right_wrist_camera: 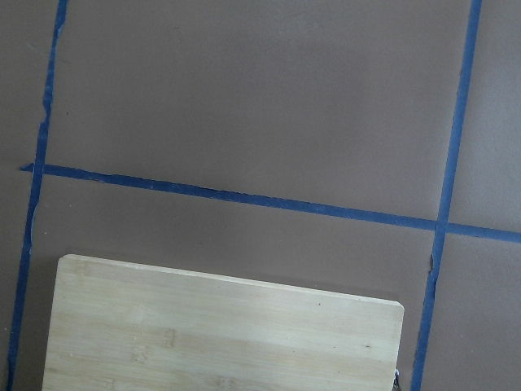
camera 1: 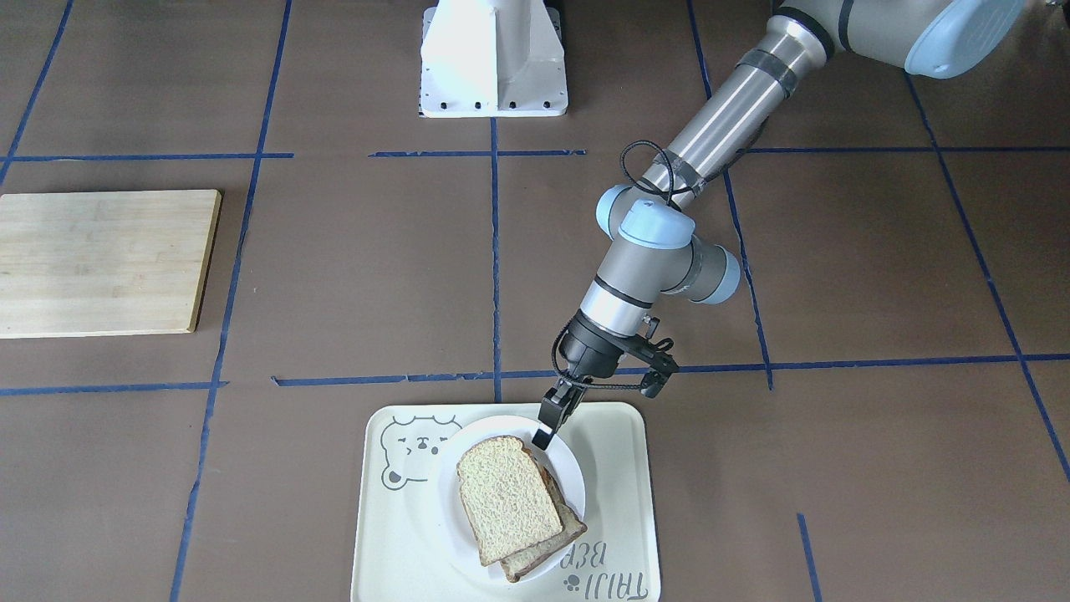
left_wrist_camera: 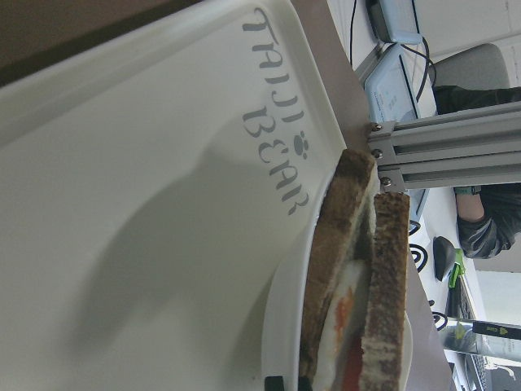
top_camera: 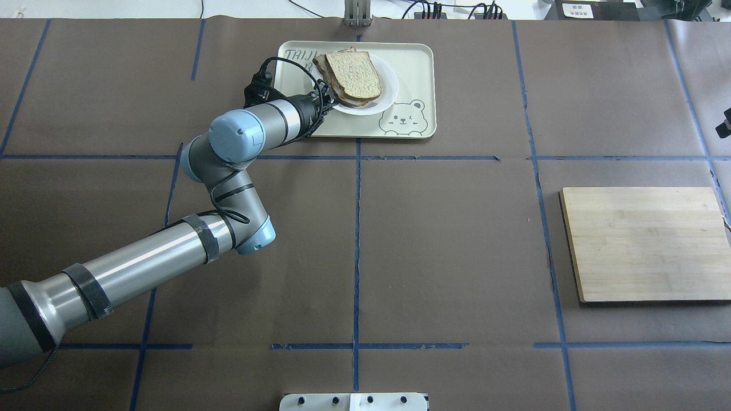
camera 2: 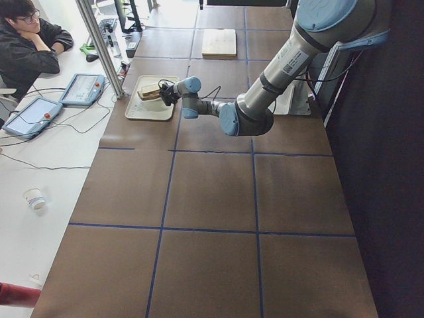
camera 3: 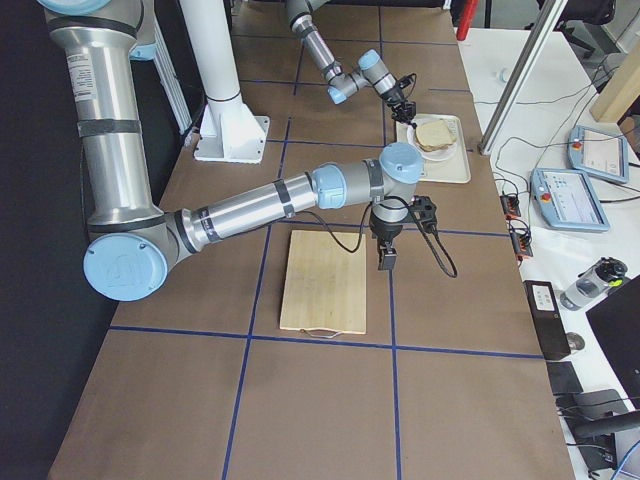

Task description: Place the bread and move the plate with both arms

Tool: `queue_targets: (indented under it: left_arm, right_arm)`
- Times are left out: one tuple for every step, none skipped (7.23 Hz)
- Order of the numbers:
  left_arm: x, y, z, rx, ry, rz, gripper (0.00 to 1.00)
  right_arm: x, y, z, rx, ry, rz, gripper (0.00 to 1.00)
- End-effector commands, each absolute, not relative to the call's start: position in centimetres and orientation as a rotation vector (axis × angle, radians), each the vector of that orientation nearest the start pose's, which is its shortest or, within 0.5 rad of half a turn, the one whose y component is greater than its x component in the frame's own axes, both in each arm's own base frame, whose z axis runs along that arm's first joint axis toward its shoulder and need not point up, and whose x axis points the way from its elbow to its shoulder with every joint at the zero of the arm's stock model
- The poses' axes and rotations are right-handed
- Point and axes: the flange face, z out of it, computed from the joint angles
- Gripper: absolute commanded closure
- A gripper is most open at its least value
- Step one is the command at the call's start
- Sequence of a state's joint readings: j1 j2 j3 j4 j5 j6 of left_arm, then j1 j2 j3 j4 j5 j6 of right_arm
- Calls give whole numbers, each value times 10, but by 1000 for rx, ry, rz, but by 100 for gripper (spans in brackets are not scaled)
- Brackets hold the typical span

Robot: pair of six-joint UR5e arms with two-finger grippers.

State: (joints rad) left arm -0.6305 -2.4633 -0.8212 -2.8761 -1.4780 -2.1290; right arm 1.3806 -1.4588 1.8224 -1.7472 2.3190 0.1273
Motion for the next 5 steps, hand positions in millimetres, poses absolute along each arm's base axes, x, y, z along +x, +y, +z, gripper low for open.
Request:
queue_targets:
  left_arm:
    - [590,-597,296,138,1510,-1004,1]
    - [581,-593,300,124,1505,-985,0]
    - [549,-602,294,77,1474,-957,0]
    - [509,-598,287,60,1426,-919,0]
    - [468,-598,275,59,1344,-842,0]
  right_arm:
    - [-35,-529,499,58,-764,-130,0]
    - [-35,-530,503,51,-765,-127,0]
    - [-35,-531,507,43,-762,-125,0]
    - [-36,-532,508,41,-762,-123,0]
    - [-36,-532,512,33,-760,-121,0]
